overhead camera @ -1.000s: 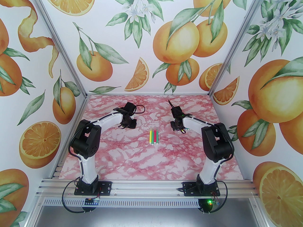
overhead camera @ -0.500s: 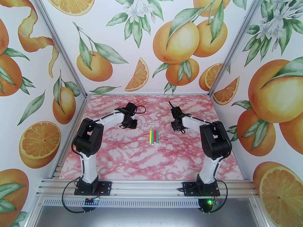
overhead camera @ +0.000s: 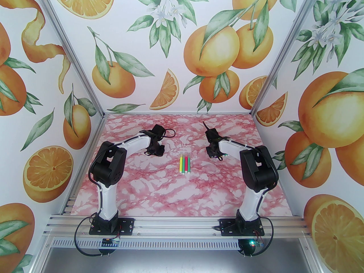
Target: Open the pen caps
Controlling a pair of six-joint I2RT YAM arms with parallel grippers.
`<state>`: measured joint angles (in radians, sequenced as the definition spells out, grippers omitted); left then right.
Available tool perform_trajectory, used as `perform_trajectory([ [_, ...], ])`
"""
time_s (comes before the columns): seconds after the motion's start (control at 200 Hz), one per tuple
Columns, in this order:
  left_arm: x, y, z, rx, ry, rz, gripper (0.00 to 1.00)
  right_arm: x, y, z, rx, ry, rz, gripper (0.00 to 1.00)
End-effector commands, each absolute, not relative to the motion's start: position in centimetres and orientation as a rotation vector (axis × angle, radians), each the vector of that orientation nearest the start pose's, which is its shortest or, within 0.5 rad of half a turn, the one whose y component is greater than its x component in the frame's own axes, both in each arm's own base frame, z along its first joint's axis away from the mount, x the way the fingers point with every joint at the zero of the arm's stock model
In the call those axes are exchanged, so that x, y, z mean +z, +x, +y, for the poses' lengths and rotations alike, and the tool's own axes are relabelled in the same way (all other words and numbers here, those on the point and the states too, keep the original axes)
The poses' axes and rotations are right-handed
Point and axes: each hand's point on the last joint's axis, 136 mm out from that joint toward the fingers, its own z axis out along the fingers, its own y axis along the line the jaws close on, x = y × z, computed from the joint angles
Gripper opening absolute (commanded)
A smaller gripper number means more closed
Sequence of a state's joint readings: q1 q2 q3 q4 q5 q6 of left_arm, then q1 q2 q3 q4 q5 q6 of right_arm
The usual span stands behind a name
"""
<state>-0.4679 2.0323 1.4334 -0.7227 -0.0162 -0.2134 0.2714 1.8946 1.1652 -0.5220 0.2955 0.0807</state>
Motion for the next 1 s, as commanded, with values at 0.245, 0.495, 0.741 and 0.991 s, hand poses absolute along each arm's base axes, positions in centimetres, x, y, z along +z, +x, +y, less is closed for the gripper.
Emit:
perform_trajectory([
  [0.245, 1.8, 39.9, -18.9, -0.003, 0.378, 2.876, 0.03, 1.7, 40.1, 5.1, -0.376, -0.171, 2.762, 0.20],
  [0.495, 1.5, 40.0, -18.3, 0.051, 0.373, 2.873, 0.14, 1.8, 40.2, 4.9, -0.389, -0.163, 2.756, 0.24],
  [0.741, 1.5, 39.9, -18.0, 0.070, 0.373, 2.874, 0.21, 1.9, 40.2, 4.8, -0.401, -0.158, 2.752, 0.30],
  [0.991, 2.0, 40.0, -18.2, 0.058, 0.370, 2.865, 0.30, 2.3, 40.2, 4.7, -0.405, -0.155, 2.743, 0.31],
])
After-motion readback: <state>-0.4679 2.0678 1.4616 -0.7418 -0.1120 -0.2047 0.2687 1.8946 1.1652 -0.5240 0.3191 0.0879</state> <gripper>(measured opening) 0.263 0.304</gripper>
